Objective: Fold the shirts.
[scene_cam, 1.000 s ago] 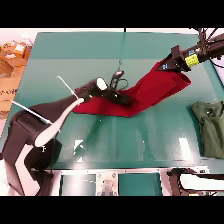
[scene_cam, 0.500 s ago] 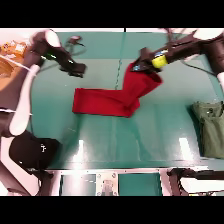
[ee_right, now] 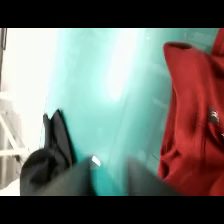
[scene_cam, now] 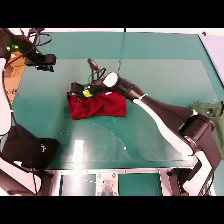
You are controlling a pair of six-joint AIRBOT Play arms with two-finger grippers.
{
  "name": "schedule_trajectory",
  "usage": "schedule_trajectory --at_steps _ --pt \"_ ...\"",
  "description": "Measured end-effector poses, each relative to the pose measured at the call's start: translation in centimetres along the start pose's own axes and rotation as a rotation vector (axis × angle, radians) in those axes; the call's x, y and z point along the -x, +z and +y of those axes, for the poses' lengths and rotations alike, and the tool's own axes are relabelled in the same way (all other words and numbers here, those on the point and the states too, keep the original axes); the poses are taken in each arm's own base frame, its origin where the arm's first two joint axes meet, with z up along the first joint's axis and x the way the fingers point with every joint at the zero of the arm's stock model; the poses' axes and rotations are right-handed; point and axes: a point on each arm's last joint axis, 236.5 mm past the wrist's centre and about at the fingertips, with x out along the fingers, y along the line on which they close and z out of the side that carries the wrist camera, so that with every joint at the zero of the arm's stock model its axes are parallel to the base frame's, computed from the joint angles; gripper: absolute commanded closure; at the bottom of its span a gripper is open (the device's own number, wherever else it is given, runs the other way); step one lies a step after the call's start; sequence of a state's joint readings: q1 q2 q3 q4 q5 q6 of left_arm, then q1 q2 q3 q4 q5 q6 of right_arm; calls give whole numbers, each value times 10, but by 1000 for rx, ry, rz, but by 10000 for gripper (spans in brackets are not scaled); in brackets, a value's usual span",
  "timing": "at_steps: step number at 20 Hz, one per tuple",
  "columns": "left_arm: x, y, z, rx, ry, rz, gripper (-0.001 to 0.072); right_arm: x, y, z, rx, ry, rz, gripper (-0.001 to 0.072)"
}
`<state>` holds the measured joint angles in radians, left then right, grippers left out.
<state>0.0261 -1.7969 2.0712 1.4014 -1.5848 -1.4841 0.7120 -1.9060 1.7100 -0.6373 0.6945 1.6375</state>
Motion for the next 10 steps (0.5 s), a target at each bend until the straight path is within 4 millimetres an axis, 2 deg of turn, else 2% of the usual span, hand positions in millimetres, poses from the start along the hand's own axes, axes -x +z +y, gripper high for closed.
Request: schedule_trajectory --at_steps 2,4,6,8,9,10 --pt "1 -1 3 6 4 1 683 1 8 -12 -23 -9 -9 688" --pt "1 -1 3 7 2 2 684 18 28 -26 -48 -20 -23 688" --pt "2 -1 6 10 6 2 684 50 49 -42 -52 -50 -42 688" --pt "2 -1 6 11 7 2 684 94 66 -70 -44 -127 -70 686" --pt "2 -1 6 10 6 2 684 120 72 -89 -47 -178 -91 634" --pt "2 -1 6 10 6 2 684 145 76 -108 -60 -227 -111 368"
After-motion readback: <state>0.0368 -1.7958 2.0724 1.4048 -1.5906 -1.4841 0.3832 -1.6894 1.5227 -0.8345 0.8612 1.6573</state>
